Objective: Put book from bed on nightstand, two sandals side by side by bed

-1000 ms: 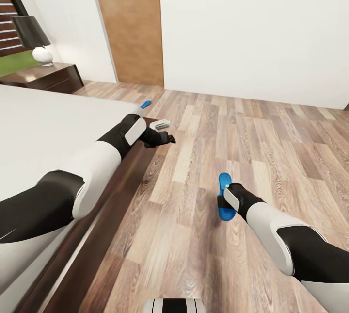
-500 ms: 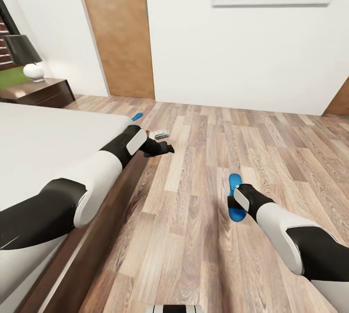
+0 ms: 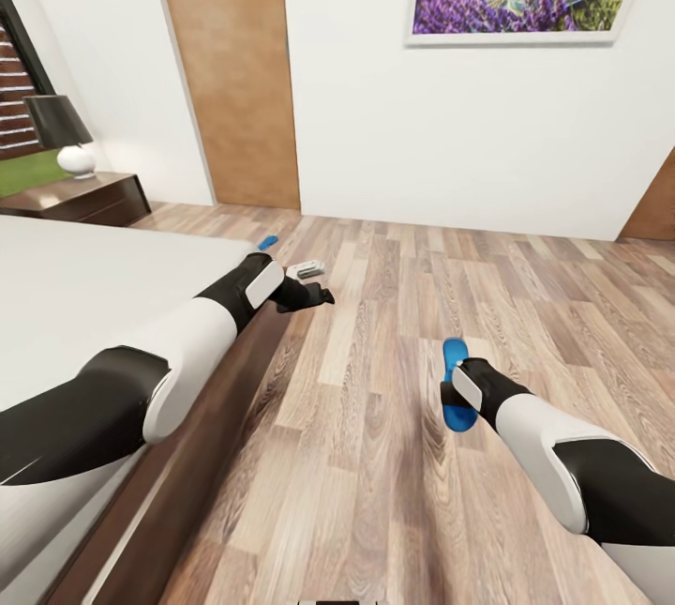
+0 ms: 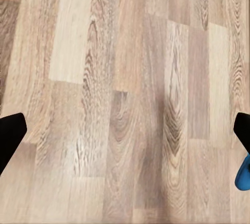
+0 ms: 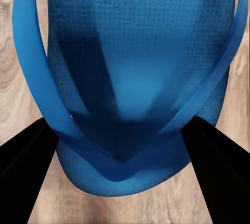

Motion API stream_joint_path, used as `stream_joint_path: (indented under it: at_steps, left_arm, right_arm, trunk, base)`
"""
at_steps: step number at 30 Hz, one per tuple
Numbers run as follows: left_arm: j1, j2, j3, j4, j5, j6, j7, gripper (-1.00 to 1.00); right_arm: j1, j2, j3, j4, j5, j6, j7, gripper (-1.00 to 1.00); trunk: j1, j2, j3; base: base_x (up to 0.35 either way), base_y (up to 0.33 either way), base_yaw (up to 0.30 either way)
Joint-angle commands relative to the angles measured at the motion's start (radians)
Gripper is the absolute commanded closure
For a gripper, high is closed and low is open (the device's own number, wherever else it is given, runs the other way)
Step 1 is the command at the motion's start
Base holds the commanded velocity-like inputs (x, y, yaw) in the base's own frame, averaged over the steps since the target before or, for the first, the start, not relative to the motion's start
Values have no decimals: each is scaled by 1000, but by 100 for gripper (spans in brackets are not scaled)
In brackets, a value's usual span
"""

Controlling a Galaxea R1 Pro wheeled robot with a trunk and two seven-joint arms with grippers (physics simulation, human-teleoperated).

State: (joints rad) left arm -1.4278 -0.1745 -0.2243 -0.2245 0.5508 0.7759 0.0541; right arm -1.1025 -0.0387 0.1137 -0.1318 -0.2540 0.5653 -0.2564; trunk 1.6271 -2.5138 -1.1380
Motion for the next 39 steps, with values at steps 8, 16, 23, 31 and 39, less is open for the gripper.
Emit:
stream_joint_path:
  at_steps: [8, 16, 23, 31, 39]
  left_arm:
    - [0, 0, -4, 2, 7, 2, 8, -100]
    - [1, 0, -4, 2, 6, 0, 11, -100]
    - [5, 0, -4, 3, 7, 0, 12, -100]
    - [14, 0, -4, 2, 5, 0, 13, -100]
    - [20, 1, -4, 124, 3, -80, 14, -100]
  right_arm:
    - [2, -2, 6, -1, -11, -23, -3, 100]
    - [4, -1, 7, 0, -11, -28, -3, 100]
    - [5, -1, 7, 0, -11, -28, -2, 100]
    - [6, -3, 6, 0, -11, -28, -1, 100]
    - [6, -1, 7, 1, -9, -27, -1, 100]
  trunk:
    - [-4, 2, 30]
    - [-7, 4, 58]
    - [-10, 5, 77]
    - [-14, 7, 103]
    - [-18, 9, 126]
  base:
    - [0, 0, 0]
    - [0, 0, -124]
    - [0, 0, -275]
    - [0, 0, -166]
    - [0, 0, -10]
